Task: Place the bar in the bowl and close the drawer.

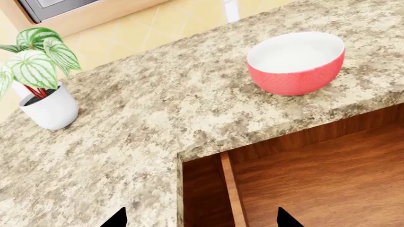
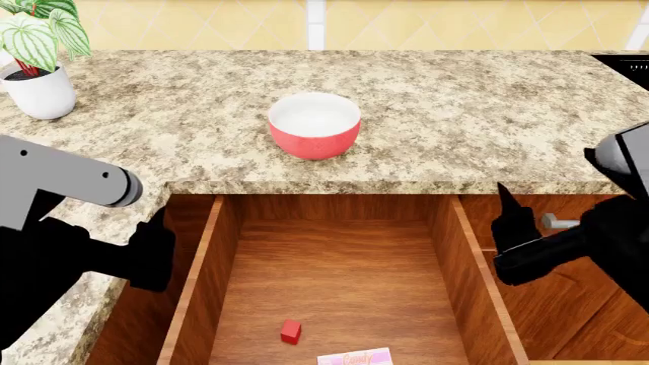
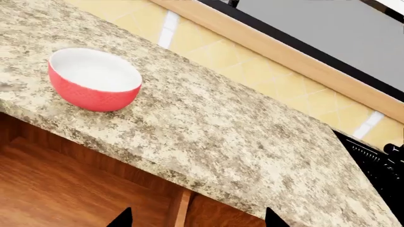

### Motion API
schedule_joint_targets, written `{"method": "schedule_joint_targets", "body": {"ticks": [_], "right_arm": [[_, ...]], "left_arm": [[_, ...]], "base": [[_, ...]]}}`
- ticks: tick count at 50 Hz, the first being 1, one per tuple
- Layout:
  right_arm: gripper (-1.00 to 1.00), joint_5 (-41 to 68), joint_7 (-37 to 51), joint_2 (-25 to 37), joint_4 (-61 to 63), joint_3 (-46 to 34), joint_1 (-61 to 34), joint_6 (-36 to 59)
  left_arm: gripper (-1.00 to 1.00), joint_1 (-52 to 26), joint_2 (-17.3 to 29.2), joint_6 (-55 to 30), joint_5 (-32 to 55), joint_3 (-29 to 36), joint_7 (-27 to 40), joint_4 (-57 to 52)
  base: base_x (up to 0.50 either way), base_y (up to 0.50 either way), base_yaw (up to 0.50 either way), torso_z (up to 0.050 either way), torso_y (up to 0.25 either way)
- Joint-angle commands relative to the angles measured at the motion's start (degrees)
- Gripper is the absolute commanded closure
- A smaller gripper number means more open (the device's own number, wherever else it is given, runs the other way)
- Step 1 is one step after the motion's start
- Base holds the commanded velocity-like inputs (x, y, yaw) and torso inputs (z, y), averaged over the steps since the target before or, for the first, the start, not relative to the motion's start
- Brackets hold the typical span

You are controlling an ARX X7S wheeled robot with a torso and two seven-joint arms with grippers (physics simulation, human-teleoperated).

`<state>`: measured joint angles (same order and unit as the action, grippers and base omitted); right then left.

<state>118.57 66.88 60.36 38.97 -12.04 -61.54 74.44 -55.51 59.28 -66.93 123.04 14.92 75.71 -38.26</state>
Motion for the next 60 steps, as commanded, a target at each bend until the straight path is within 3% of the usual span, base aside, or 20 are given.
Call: {"method": "schedule_joint_targets", "body": {"ticks": [1,7,13,20,23,35,60], "right_arm": [[-1.00,7.44,-2.24,-5.16,-12.35,-15.89,-19.09,9.35],[-1.00,6.43,-9.23,-11.07,-18.43,-23.67,-26.29,15.30],[-1.00,-5.52,-29.61,-14.25,-18.81,-31.62,-32.93,15.35],[-1.00,-23.64,-56.74,-16.81,-13.64,-34.25,-34.37,14.72],[-1.00,-27.16,-63.76,-17.61,-13.08,-37.02,-35.15,14.42],[-1.00,-34.24,-75.80,-18.86,-10.15,-43.80,-32.23,10.78],[-1.00,-45.62,-87.36,-21.19,-7.26,-56.92,-27.62,7.35]], "left_arm": [[-1.00,-1.05,-0.05,-0.17,-0.08,0.94,-0.51,1.03],[-1.00,-1.37,-0.27,-0.25,-0.30,1.49,-0.63,1.16],[-1.00,-1.69,-0.45,-0.62,-0.97,1.97,-1.19,2.15],[-1.00,-2.05,-0.38,-0.67,-1.10,2.35,-1.48,2.61],[-1.00,-2.13,-0.32,-0.68,-1.17,2.47,-1.60,2.67],[-1.00,-1.50,-0.12,-0.59,-2.20,2.31,-2.63,2.70],[-1.00,0.00,-0.08,-0.32,-4.26,2.46,-4.40,2.83]], "base": [[0.00,0.00,0.00,0.000,0.000],[0.00,0.00,0.00,0.000,0.000],[0.00,0.00,0.00,0.000,0.000],[0.00,0.00,0.00,0.000,0.000],[0.00,0.00,0.00,0.000,0.000],[0.00,0.00,0.00,0.000,0.000],[0.00,0.00,0.00,0.000,0.000]]}}
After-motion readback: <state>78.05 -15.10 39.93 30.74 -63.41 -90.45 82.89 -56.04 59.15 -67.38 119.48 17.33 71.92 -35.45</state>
